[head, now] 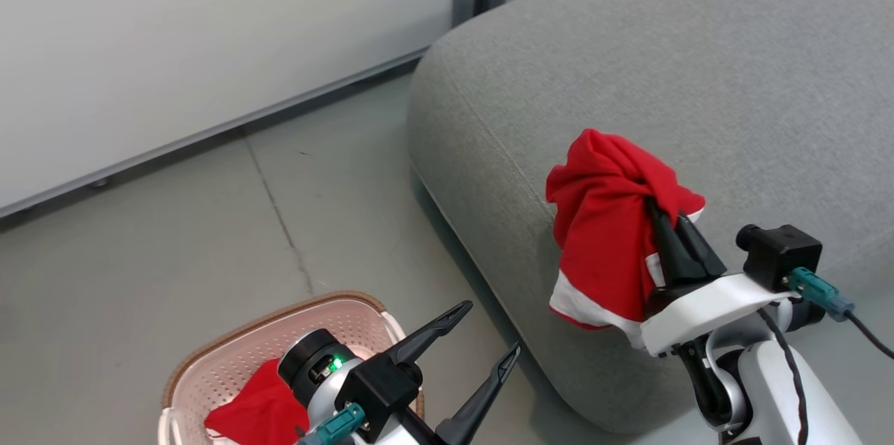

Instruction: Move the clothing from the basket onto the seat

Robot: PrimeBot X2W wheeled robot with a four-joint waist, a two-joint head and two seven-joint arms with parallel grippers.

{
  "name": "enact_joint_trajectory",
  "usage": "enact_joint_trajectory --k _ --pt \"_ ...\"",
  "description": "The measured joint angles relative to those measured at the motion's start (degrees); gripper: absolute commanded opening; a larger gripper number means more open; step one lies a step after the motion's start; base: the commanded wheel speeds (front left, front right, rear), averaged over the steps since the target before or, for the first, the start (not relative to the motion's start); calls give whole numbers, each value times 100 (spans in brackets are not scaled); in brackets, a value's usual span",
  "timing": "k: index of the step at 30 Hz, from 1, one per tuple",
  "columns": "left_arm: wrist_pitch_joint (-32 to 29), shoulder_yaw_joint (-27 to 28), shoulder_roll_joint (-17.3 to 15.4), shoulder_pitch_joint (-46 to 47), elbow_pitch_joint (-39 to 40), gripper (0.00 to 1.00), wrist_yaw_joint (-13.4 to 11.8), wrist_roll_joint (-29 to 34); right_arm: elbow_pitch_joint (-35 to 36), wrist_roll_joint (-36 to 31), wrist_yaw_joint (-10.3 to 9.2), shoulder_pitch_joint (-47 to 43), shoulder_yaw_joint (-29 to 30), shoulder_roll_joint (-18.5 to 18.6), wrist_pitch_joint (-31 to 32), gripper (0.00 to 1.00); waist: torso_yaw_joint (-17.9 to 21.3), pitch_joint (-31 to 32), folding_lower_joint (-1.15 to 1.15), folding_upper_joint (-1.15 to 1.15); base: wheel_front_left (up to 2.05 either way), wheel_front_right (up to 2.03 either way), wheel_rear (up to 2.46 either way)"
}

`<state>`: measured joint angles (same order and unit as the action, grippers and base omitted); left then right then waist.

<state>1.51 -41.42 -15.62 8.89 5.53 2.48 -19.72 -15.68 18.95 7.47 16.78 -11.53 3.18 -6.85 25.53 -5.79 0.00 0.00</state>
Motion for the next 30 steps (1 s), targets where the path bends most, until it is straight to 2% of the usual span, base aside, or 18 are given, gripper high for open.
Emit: enact_joint_trajectory --k 5,11,20,23,30 --pt "-32 3 -16 131 42 100 4 4 -34 79 0 115 287 -14 -145 0 176 -233 0 0 0 0 0" --pt "-101 13 -36 415 124 100 56 29 -488 201 0 821 753 -7 -452 0 150 -554 0 0 0 0 0" --pt "-298 -36 -159 1071 339 100 209 221 -1628 338 0 2464 1377 443 -789 0 -174 -1262 0 0 0 0 0" --pt "-355 -80 -194 1304 413 100 259 312 -1814 342 0 2915 1626 560 -795 0 -309 -1566 0 0 0 0 0" --pt "-452 -226 -250 1749 538 100 352 414 -2590 -70 2 3343 2253 709 -814 0 -631 -2312 0 0 0 0 0"
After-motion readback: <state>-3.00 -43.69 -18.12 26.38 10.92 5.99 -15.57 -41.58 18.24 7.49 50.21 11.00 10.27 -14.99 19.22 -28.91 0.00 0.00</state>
